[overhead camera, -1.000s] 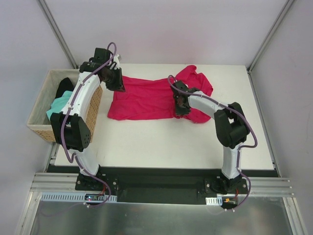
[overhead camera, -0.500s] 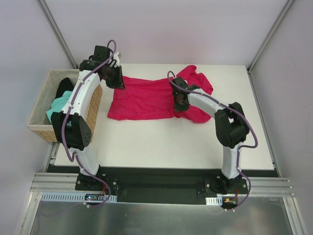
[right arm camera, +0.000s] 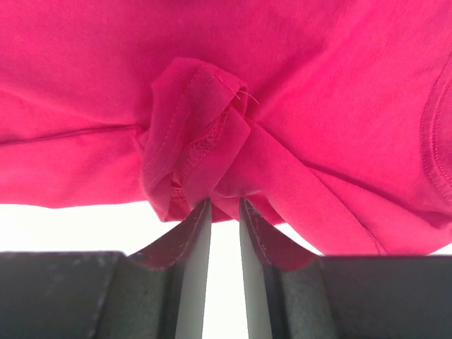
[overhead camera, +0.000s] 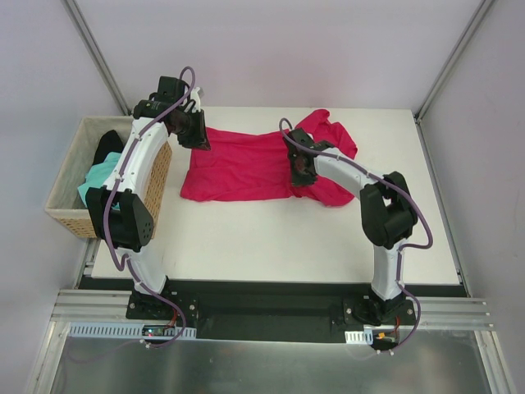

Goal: Fold and stack the t-shirts
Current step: Grap the side of the flattened tshirt closest away from the robot with both arms

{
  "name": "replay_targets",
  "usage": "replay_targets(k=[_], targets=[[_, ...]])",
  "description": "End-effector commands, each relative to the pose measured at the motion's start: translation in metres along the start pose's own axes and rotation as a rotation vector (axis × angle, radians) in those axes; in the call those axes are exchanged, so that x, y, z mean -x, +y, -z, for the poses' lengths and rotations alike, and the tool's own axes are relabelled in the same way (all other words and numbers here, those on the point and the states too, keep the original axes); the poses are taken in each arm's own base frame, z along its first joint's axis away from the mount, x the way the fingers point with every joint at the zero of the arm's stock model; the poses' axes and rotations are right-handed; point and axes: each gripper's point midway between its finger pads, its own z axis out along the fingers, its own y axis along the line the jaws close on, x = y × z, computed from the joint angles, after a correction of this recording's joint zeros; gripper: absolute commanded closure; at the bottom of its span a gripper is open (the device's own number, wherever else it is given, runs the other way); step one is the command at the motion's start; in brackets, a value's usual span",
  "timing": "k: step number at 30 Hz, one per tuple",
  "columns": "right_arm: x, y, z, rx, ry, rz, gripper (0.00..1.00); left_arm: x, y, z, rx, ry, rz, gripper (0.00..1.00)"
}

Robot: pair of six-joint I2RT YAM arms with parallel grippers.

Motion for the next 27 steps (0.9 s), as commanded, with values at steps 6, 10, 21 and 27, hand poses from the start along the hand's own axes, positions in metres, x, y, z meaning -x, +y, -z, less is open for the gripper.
replay_targets(k=[6, 10, 21, 27], targets=[[0.022, 0.004, 0.024, 0.005, -0.063, -0.002, 0.75, 0.004, -0.011, 0.009, -0.03, -0.017, -0.006, 0.89], [0.015, 0.007, 0.024, 0.004, -0.055, 0.004, 0.75, 0.001, -0.011, 0.009, -0.029, -0.013, -0.006, 0.89], [0.007, 0.018, 0.027, 0.01, -0.052, 0.011, 0.75, -0.001, -0.009, 0.011, -0.022, -0.012, -0.013, 0.89], [0.003, 0.018, 0.029, 0.006, -0.047, 0.01, 0.75, -0.002, -0.009, 0.013, -0.02, -0.015, -0.017, 0.89]])
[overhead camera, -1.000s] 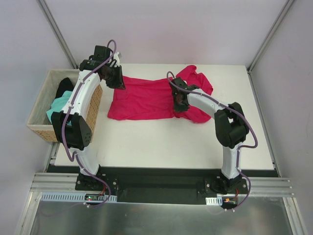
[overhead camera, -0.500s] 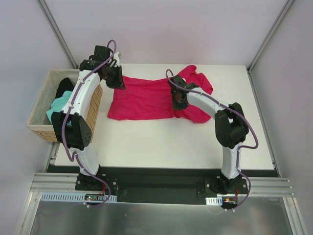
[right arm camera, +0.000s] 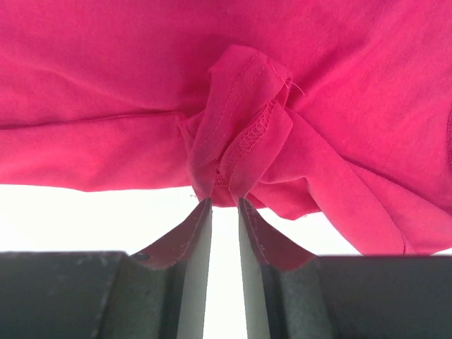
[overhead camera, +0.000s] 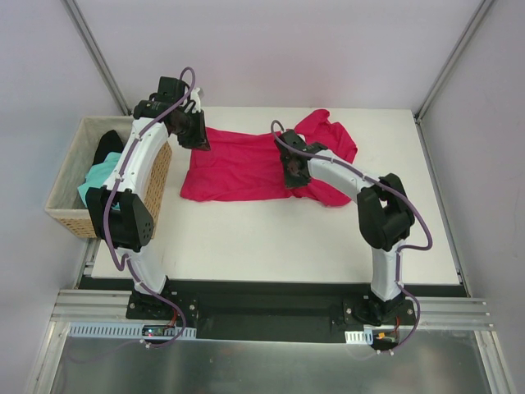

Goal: Fold and stack the t-shirts
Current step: Grap the side of the flattened tshirt closest away from the robot with both arms

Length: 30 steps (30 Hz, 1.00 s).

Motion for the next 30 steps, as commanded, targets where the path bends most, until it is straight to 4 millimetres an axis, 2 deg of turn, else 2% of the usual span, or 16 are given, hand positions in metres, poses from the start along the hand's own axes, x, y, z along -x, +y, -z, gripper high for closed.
replay_targets(k=[1, 19, 24, 30], targets=[[0.002, -0.005, 0.018, -0.013, -0.023, -0.021, 0.75, -0.002, -0.009, 0.013, -0.02, -0.016, -0.018, 0.89], [-0.006, -0.006, 0.008, -0.016, -0.01, -0.025, 0.76, -0.003, -0.008, 0.013, -0.017, -0.013, -0.016, 0.89], [-0.006, -0.011, 0.003, -0.021, -0.003, -0.032, 0.83, -0.003, -0.007, 0.012, -0.01, -0.012, -0.011, 0.89], [-0.006, -0.02, -0.005, -0.025, 0.01, -0.053, 0.82, -0.001, -0.006, 0.009, -0.007, -0.011, -0.008, 0.88]])
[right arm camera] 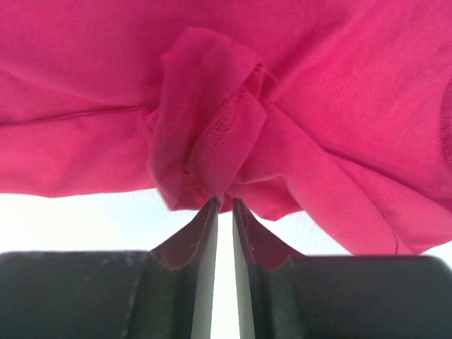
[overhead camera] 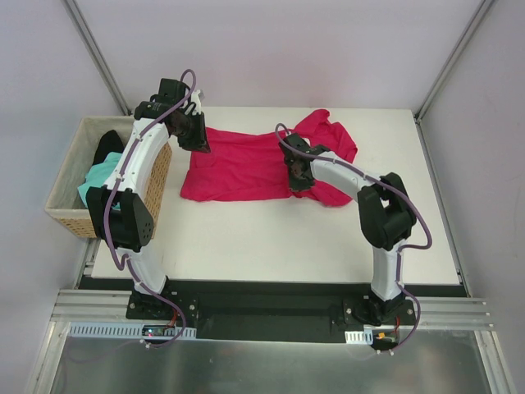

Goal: Fold and stack the t-shirts
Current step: Grap the side of the flattened tshirt closest away from the robot with both arms

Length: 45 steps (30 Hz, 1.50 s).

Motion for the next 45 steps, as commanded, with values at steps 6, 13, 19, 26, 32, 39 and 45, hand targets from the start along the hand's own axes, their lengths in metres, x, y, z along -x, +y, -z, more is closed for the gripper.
replay_targets(k=[6, 13, 19, 26, 32, 39, 45], targets=[[0.002, -0.007, -0.001, 0.019, -0.003, -0.045, 0.82, 0.007, -0.009, 0.009, -0.015, -0.026, -0.008, 0.88], [0.008, -0.005, 0.0, 0.027, -0.009, -0.04, 0.82, 0.011, -0.011, 0.006, -0.024, -0.023, 0.0, 0.89], [0.017, -0.003, 0.004, 0.031, -0.021, -0.027, 0.82, 0.012, -0.012, 0.006, -0.027, -0.026, 0.0, 0.88], [0.016, -0.002, 0.004, 0.037, -0.016, -0.03, 0.82, 0.011, -0.01, 0.007, -0.02, -0.027, -0.003, 0.89], [0.014, 0.0, 0.003, 0.039, -0.01, -0.035, 0.82, 0.009, -0.009, 0.006, -0.018, -0.02, -0.004, 0.89], [0.011, 0.006, 0.003, 0.046, -0.005, -0.034, 0.83, 0.006, -0.007, 0.006, -0.009, -0.017, -0.008, 0.89], [0.005, 0.01, 0.001, 0.05, -0.001, -0.031, 0.83, 0.004, -0.006, 0.006, -0.006, -0.015, -0.01, 0.89]])
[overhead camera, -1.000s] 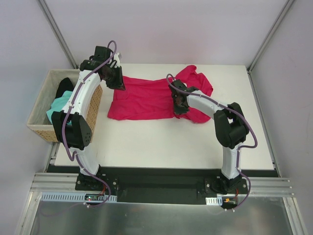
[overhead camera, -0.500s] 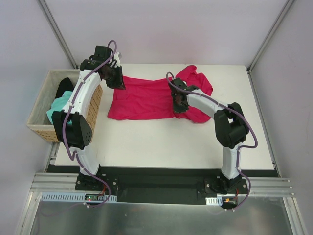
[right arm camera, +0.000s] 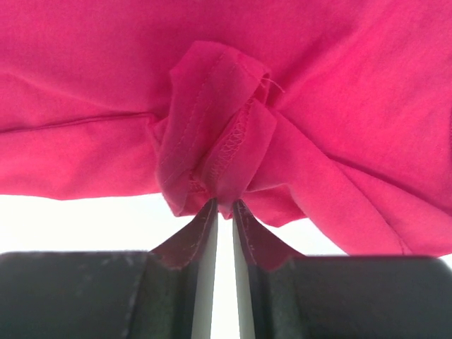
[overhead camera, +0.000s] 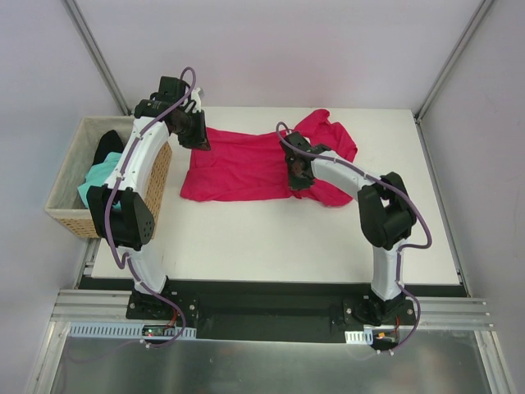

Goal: Fold and stack the t-shirts
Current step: Grap the side of the flattened tshirt closest away from the robot with both arms

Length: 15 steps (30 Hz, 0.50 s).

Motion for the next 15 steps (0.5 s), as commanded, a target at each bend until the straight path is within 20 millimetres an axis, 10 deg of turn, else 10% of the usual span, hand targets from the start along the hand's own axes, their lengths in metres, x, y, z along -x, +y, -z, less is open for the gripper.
replay_targets(k=[1, 15], targets=[[-0.001, 0.008, 0.002, 0.019, 0.004, -0.013, 0.87, -0.002, -0.004, 0.006, -0.001, -0.004, -0.01, 0.89], [0.016, -0.005, 0.024, -0.032, -0.072, -0.007, 0.99, -0.002, -0.007, 0.01, -0.012, -0.01, -0.011, 0.89]])
